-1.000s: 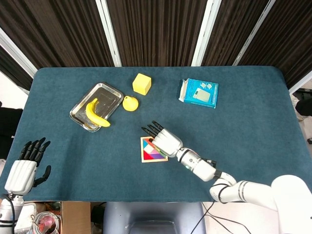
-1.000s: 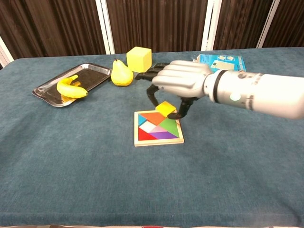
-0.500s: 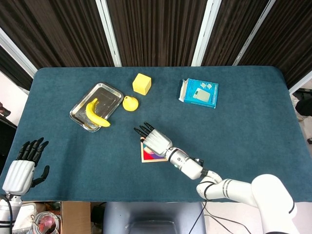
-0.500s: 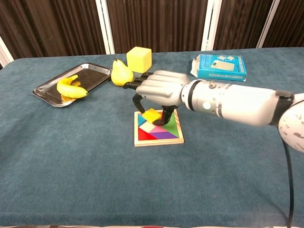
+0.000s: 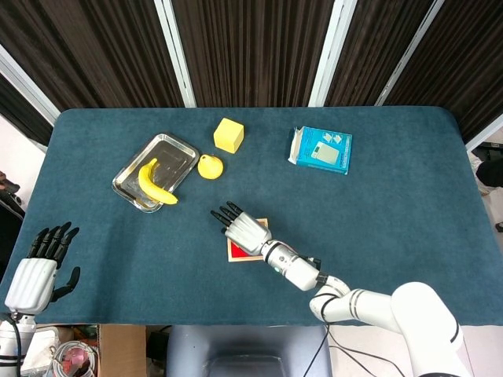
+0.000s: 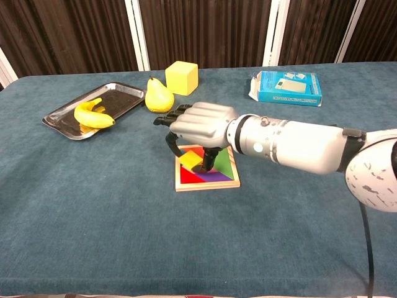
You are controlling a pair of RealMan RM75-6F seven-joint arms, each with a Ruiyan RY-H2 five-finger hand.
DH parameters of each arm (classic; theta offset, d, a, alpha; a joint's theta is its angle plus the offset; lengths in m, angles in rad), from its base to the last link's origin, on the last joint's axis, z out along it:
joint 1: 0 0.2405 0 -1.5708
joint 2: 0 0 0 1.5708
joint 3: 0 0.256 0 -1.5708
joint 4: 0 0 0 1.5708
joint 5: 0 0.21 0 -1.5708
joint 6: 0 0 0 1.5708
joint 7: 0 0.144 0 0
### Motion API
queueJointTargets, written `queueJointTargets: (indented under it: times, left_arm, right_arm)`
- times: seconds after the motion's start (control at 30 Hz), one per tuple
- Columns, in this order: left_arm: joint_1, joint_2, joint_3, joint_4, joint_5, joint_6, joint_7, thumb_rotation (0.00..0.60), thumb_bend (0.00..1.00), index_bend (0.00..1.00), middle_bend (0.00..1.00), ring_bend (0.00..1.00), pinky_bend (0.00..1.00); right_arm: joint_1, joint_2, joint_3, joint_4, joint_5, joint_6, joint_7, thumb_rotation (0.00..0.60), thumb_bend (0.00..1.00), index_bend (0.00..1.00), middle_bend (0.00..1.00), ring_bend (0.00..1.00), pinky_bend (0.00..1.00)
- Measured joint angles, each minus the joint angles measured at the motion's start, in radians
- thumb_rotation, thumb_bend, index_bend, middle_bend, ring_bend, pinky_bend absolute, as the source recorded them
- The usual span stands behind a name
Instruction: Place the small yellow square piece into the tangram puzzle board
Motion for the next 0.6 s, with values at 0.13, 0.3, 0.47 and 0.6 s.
queueJointTargets:
  times: [0.13,0.3,0.47,0.6]
  left_arm:
    - [-0.001,0.0,0.001,0.001,-0.001,-0.003,0.001,0.6,0.49,0.0,0.0,0.0,0.0]
    - [0.0,-0.001,0.002,0.003,0.004,0.001,-0.002,0.6,0.49,0.0,0.0,0.0,0.0]
    - [-0.003,-0.004,0.0,0.001,0.002,-0.003,0.002,0.6,0.49,0.0,0.0,0.0,0.0]
    - [-0.003,-0.002,0.0,-0.004,0.003,-0.001,0.002,0.6,0.49,0.0,0.0,0.0,0.0]
  right_arm:
    - [0.001,0.001,-0.001,0.008,0.006,-0.001,-0.002,0.6,0.43,0.65,0.05,0.0,0.0]
    - [0.004,-0.003,-0.003,0.012,0.01,-0.001,0.002,0.6,0.43,0.64,0.05,0.0,0.0]
    - [0.006,-0.006,-0.008,0.017,0.012,-0.001,0.001,0.6,0.43,0.62,0.05,0.0,0.0]
    - [0.006,-0.007,-0.009,0.016,0.019,-0.002,-0.005,0.6,0.43,0.61,0.05,0.0,0.0]
